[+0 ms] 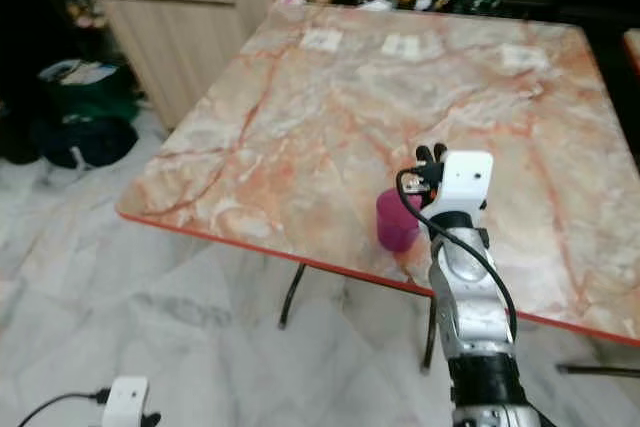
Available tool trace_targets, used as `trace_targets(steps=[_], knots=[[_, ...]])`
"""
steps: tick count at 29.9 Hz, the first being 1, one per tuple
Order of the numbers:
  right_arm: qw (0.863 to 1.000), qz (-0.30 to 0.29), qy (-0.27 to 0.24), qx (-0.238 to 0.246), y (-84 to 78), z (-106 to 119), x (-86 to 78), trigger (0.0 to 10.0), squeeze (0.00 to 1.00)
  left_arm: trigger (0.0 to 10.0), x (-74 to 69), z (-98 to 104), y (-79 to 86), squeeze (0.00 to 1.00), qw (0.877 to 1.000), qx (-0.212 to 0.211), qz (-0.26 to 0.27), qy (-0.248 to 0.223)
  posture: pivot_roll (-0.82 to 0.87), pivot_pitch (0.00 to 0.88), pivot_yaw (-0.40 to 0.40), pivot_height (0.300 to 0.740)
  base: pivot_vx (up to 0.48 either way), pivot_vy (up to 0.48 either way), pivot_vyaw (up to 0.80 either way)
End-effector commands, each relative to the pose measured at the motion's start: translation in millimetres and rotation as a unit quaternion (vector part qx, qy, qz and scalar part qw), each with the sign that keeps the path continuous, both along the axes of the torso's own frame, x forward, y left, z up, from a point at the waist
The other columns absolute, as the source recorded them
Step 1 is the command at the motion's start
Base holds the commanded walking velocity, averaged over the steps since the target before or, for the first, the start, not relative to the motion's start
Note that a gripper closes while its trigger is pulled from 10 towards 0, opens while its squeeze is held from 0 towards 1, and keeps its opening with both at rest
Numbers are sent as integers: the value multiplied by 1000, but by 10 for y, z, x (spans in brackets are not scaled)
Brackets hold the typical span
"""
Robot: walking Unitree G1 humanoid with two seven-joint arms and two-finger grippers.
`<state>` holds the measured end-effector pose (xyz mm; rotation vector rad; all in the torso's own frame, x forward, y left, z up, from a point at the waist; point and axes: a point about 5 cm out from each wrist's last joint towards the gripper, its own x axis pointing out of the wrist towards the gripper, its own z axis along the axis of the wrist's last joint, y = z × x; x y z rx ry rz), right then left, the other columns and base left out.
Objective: Setting the table
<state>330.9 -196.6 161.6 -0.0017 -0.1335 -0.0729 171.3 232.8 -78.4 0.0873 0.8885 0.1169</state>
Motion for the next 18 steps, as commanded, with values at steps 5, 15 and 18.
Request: trace_targets(steps=[5, 15, 18], knots=[[999, -27, -23, 9, -171, 134, -3, 10000, 1000, 10000, -11, -10, -28, 0, 1000, -1, -3, 0, -73, 107, 31, 740, 0, 0, 0], [998, -63, -1, -12, -369, 125, -7, 10000, 0, 10000, 12, 0, -35, 0, 1000, -2, -4, -5, -74, 108, 33, 740, 0, 0, 0], [997, -72, 31, -25, -432, 49, -6, 10000, 0, 10000, 16, 0, -37, 0, 1000, -3, -5, -4, -75, 108, 33, 740, 0, 0, 0]])
